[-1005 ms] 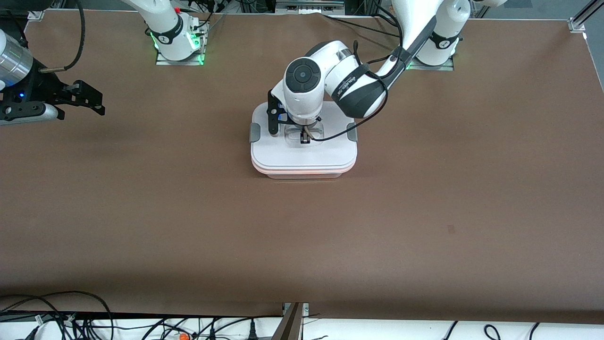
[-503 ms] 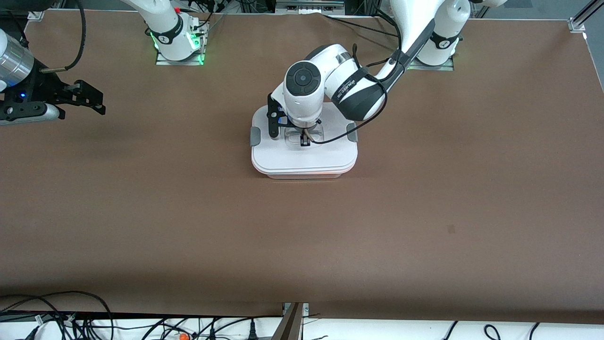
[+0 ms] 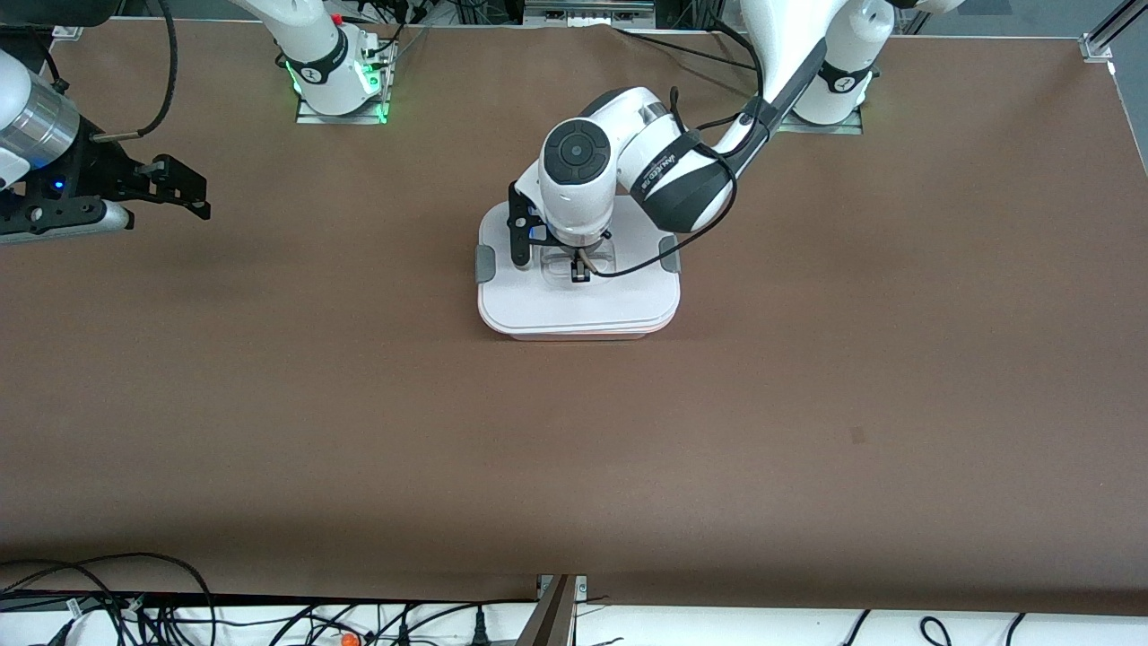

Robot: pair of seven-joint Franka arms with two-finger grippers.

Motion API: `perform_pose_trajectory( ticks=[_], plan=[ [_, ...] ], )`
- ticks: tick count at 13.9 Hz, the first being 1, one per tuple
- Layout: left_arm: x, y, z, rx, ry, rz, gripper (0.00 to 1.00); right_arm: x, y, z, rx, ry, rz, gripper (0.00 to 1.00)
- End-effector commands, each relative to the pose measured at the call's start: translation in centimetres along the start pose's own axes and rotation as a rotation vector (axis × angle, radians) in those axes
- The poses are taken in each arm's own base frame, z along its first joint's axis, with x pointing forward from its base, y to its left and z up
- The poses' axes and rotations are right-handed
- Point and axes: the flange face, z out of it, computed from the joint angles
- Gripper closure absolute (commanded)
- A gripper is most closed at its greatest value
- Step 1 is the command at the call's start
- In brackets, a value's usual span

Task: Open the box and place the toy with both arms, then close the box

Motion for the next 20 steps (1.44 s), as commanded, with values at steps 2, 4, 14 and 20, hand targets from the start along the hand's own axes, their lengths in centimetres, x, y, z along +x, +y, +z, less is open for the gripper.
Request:
perform_pose_trajectory(
  ticks=[2,4,14,20],
  plan=[
    [1.4,-0.3,0.4,0.069,-0.027,0.035,1.0,0.4,0.4,-0.8,-0.014,0.044,0.006,0.0],
    [2.2,0.6,1.1,0.092,-0.054,0.071,1.0,0.5,-0.2,-0.5,-0.007,0.043,0.005,0.0],
    [0.3,-1.1,-1.2,0.11,-0.06,0.035,0.0,1.8,0.2,1.0,-0.024,0.043,0.012,0.0],
    [-7.7,-8.9,-6.4,0.02,0.026,-0.161,0.0,1.5,0.2,0.7,-0.022,0.038,0.012,0.0]
  ],
)
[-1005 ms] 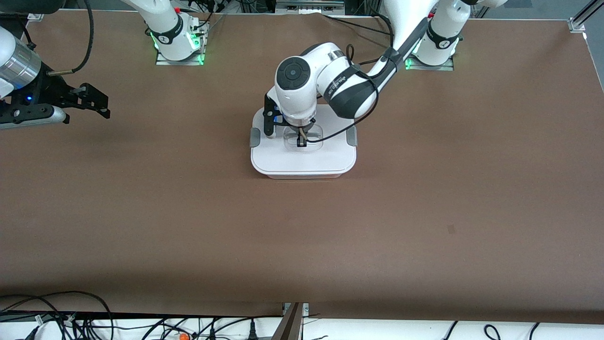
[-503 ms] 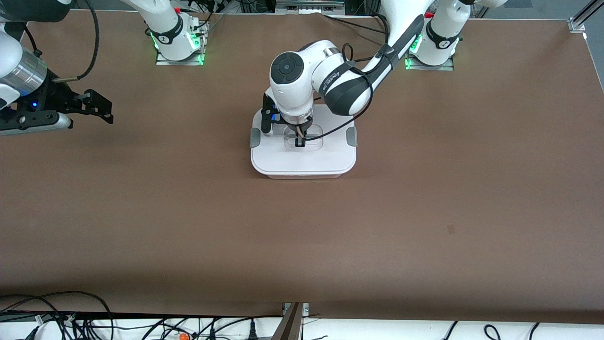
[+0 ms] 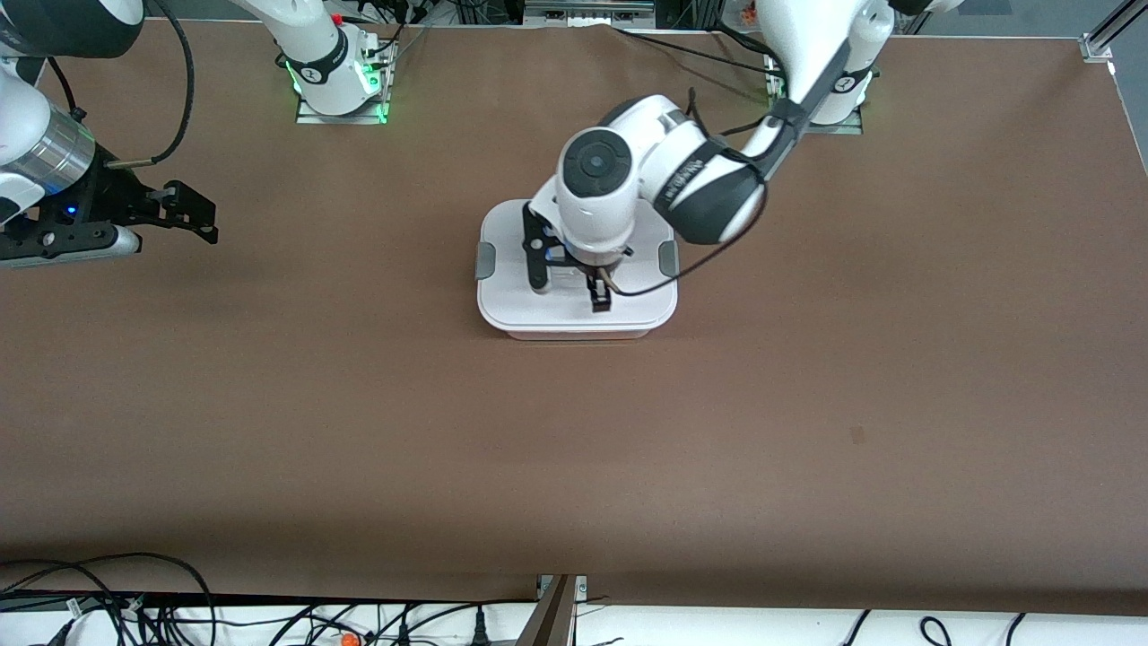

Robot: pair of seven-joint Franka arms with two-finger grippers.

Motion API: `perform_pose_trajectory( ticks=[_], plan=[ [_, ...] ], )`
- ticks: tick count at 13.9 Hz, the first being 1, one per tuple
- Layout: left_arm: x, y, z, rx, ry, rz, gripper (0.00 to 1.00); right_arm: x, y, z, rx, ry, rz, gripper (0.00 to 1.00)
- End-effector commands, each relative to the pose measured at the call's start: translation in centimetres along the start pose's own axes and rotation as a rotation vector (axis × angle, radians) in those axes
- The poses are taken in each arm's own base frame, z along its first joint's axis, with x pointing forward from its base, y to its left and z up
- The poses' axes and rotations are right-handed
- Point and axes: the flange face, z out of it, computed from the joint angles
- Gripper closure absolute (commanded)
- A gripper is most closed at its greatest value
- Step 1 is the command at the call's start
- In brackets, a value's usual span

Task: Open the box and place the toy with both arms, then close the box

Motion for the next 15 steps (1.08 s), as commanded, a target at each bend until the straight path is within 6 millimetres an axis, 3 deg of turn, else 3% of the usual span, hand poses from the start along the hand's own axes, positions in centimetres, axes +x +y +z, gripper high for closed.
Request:
perform_pose_trajectory(
  ticks=[1,3,6,7,9,10,11,12,15],
  plan=[
    [-4.3,-4.7,-1.7,-0.025,0.026,-0.078,0.0,-0.4,0.3,-0.7,-0.009,0.002,-0.002,0.0],
    [-8.0,-8.3,-1.9,-0.024,0.036,-0.069,0.0,-0.5,0.1,-0.9,-0.008,0.001,-0.002,0.0],
    [-13.1,-11.7,-1.9,-0.044,0.001,-0.048,0.0,-0.8,0.1,-1.2,-0.006,-0.007,-0.003,0.0],
    [-15.3,-13.3,-4.1,-0.003,0.009,-0.093,0.0,-0.8,0.1,-1.2,-0.007,-0.009,-0.005,0.0],
    [-19.9,-15.6,-5.9,0.036,-0.005,-0.189,0.0,-0.8,0.1,-1.2,-0.007,-0.007,-0.005,0.0],
    [-21.6,-16.1,-7.4,0.057,0.0,-0.21,0.0,-0.8,0.0,-1.2,-0.006,-0.007,-0.005,0.0],
    [-23.8,-16.8,-7.5,0.052,-0.002,-0.242,0.0,-0.8,-0.1,-1.2,-0.006,-0.007,-0.005,0.0],
    [-26.5,-17.3,-9.7,0.08,0.005,-0.289,0.0,-0.8,-0.1,-1.3,-0.006,-0.006,-0.005,0.0],
    [-32.6,-18.1,-13.6,0.136,-0.008,-0.438,0.0,-0.9,-0.1,-1.3,-0.005,-0.01,-0.008,0.0]
  ],
)
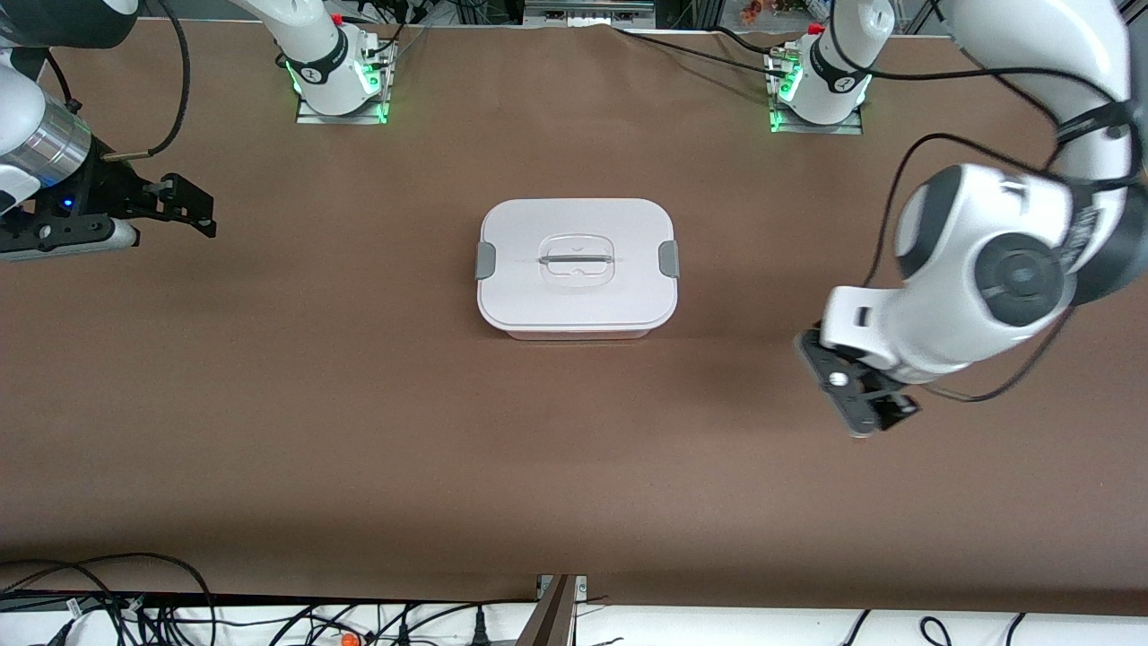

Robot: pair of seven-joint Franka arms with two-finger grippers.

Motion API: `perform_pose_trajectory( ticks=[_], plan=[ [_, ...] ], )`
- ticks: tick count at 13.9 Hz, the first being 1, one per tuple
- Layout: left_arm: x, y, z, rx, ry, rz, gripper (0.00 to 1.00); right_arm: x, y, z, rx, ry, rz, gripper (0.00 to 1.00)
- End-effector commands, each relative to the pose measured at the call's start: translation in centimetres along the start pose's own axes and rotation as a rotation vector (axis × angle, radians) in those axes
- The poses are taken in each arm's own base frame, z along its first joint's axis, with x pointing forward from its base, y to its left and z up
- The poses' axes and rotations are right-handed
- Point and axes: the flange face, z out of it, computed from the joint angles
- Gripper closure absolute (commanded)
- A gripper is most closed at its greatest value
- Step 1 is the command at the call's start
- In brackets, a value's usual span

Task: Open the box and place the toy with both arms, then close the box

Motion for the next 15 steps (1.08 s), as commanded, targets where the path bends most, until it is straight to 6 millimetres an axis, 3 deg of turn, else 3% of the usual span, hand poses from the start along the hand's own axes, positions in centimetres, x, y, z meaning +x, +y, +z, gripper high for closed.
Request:
perform_pose_trajectory(
  ticks=[1,4,7,10,13,15],
  plan=[
    [-5.0,-1.4,-3.3,-0.018,-0.005,-0.15,0.0,-0.5,0.0,-0.8,-0.009,-0.005,-0.007,0.0],
    [-9.9,-2.3,-6.1,-0.067,0.002,-0.387,0.0,-0.7,0.0,-1.0,-0.008,-0.007,-0.007,0.0],
    [-13.7,-0.2,-9.9,-0.063,0.008,-0.645,0.0,-0.7,0.0,-1.0,-0.008,-0.007,-0.007,0.0],
    [-18.1,0.6,-11.3,-0.122,-0.019,-0.763,0.0,-0.7,-0.1,-1.0,-0.008,-0.007,-0.009,0.0],
    [-18.4,1.1,-12.5,-0.081,-0.031,-0.777,0.0,-0.7,-0.1,-1.0,-0.008,-0.009,-0.007,0.0],
    [-18.5,1.7,-12.5,-0.1,-0.062,-0.885,0.0,-0.7,-0.1,-1.0,-0.008,-0.009,-0.007,0.0]
  ],
)
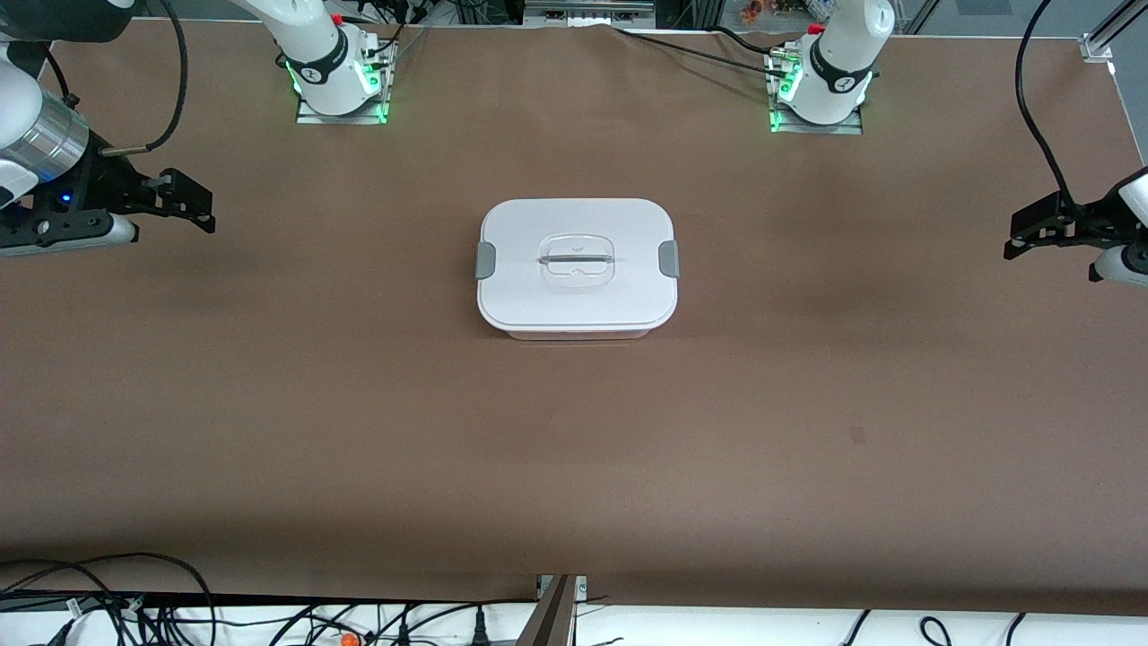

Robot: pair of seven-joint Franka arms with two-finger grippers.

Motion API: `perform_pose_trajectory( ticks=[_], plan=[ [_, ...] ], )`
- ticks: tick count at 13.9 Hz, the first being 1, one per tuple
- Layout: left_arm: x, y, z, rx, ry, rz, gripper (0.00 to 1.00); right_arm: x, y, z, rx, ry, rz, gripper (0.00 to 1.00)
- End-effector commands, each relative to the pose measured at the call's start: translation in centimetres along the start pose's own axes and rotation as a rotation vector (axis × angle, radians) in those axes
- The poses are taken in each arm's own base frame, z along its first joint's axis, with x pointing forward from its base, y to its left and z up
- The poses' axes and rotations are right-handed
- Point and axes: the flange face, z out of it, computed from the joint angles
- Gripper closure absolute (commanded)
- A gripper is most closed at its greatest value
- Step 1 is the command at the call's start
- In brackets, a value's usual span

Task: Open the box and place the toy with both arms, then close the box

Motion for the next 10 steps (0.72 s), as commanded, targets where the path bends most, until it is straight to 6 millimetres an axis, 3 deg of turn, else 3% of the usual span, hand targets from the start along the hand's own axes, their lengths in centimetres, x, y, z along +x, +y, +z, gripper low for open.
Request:
perform_pose_trajectory(
  ticks=[1,4,6,10],
  plan=[
    [-1.2,1.2,0.2,-0.003,-0.046,-0.111,0.0,-0.4,-0.1,-0.7,-0.01,-0.003,-0.006,0.0],
    [-0.8,1.4,0.7,-0.007,-0.059,-0.131,0.0,-0.4,-0.1,-0.6,-0.01,-0.007,-0.001,0.0],
    [-0.3,0.4,1.7,-0.022,-0.08,-0.137,0.0,-0.5,-0.1,-0.7,-0.01,-0.006,-0.001,0.0],
    [-0.2,0.2,1.8,-0.021,-0.082,-0.141,0.0,-0.5,-0.1,-0.8,-0.01,-0.006,-0.003,0.0]
  ],
)
